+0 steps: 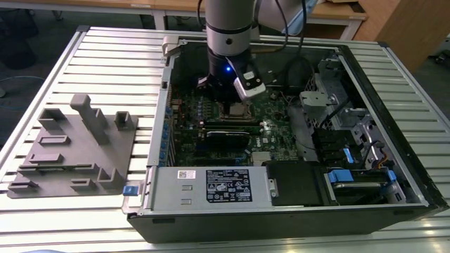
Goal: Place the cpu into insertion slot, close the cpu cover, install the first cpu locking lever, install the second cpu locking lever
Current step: 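Install the second cpu locking lever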
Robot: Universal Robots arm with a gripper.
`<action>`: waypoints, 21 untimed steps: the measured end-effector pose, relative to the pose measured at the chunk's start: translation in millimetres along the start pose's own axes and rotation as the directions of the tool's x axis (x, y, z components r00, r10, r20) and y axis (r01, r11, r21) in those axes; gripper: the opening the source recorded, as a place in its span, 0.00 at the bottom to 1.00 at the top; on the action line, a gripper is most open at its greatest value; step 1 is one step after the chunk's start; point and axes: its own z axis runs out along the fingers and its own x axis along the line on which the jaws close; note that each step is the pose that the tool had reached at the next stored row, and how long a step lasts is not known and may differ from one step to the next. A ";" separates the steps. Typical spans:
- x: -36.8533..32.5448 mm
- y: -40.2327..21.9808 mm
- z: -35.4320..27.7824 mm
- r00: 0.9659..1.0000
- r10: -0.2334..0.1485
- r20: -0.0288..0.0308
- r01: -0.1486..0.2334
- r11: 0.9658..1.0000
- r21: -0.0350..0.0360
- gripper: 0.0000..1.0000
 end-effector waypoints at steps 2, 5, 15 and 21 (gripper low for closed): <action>1.0 -0.1 2.1 1.000 0.000 0.000 0.000 1.000 0.000 0.11; 1.3 -0.2 3.4 1.000 0.000 0.000 0.000 1.000 0.000 0.11; 1.5 -0.1 4.5 1.000 0.000 0.000 0.000 1.000 0.000 0.11; 1.8 -0.2 9.1 1.000 0.000 0.000 0.000 1.000 0.005 0.11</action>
